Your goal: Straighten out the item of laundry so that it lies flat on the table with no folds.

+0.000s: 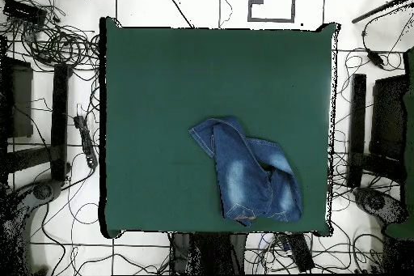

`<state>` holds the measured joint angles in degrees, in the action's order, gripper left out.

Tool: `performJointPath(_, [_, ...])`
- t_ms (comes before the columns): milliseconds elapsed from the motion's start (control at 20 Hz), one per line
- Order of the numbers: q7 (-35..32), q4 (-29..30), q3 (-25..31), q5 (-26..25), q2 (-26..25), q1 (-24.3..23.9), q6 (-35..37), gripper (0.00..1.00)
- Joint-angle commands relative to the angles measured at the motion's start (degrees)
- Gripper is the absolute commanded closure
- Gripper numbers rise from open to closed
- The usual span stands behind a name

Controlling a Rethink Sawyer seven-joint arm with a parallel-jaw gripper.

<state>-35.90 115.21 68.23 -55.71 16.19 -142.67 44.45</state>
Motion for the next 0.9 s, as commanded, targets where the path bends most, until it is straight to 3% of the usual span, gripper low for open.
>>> performJointPath(50, [-8.68, 6.6, -1.13, 0.46, 6.28, 7.52, -7.5, 0.0])
performJointPath(900, [-11.74, 8.65, -8.2, -0.22, 12.48, 14.31, -20.31, 0.0])
